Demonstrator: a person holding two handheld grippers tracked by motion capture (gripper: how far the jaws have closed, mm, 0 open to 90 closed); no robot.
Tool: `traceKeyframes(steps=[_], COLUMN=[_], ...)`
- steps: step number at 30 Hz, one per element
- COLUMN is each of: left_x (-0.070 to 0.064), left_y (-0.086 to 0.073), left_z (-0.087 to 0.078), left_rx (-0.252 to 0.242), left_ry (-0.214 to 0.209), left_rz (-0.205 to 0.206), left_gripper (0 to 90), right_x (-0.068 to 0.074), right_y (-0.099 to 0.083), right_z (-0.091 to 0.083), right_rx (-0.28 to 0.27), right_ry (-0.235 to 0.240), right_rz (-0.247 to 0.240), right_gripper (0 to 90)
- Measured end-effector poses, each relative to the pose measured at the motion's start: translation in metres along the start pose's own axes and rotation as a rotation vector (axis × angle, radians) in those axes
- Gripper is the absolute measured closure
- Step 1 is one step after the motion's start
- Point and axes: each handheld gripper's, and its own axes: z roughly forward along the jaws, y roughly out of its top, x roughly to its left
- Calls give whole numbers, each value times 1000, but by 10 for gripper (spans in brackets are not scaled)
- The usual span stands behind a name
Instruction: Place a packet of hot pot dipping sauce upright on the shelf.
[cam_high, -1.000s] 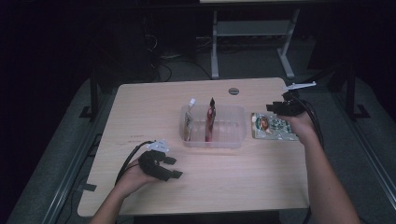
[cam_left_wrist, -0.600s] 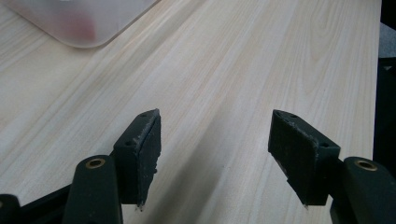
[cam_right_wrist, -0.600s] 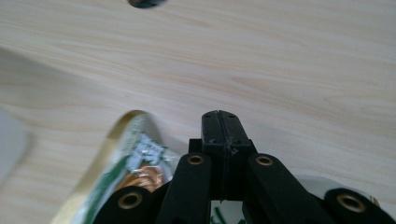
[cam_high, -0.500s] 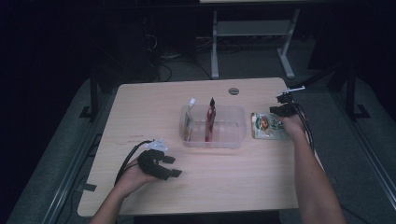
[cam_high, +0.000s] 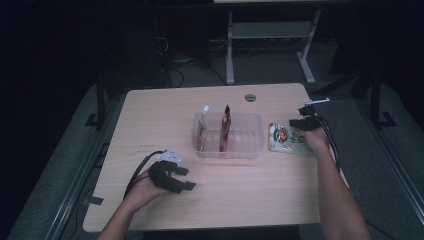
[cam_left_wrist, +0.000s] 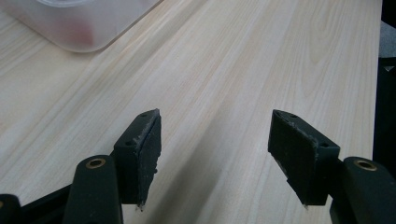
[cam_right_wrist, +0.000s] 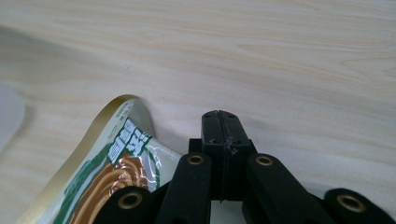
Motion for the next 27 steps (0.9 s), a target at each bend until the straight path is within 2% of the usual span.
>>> traceKeyframes(steps=[4, 11, 16, 18, 19, 20, 22, 27], left_x=[-2, -4, -4, -4, -5, -4, -4, -3], left_y=[2, 3, 3, 3, 3, 3, 3, 2], left_z=[0, -1, -1, -1, -1, -1, 0, -1], left_rx=[-5, -4, -4, -5, -5, -2, -4, -5], left_ry=[-3, -3, -4, -3, -4, -4, -4, -10], left_rz=[1, 7, 11, 12, 11, 14, 16, 9], left_gripper=[344, 345, 344, 344, 344, 344, 344, 344], right_x=[5, 23, 30, 32, 34, 33, 27, 24], right_y=[-6, -11, -16, -18, -19, -18, -15, -11], right_z=[-6, -21, -29, -28, -29, -28, -28, -17], right_rx=[4, 19, 47, 48, 51, 26, -2, 37], right_ry=[24, 51, 72, 64, 62, 49, 47, 36], right_rz=[-32, -107, -129, -161, -153, -157, -123, -114], right_gripper=[900, 900, 900, 900, 900, 900, 900, 900])
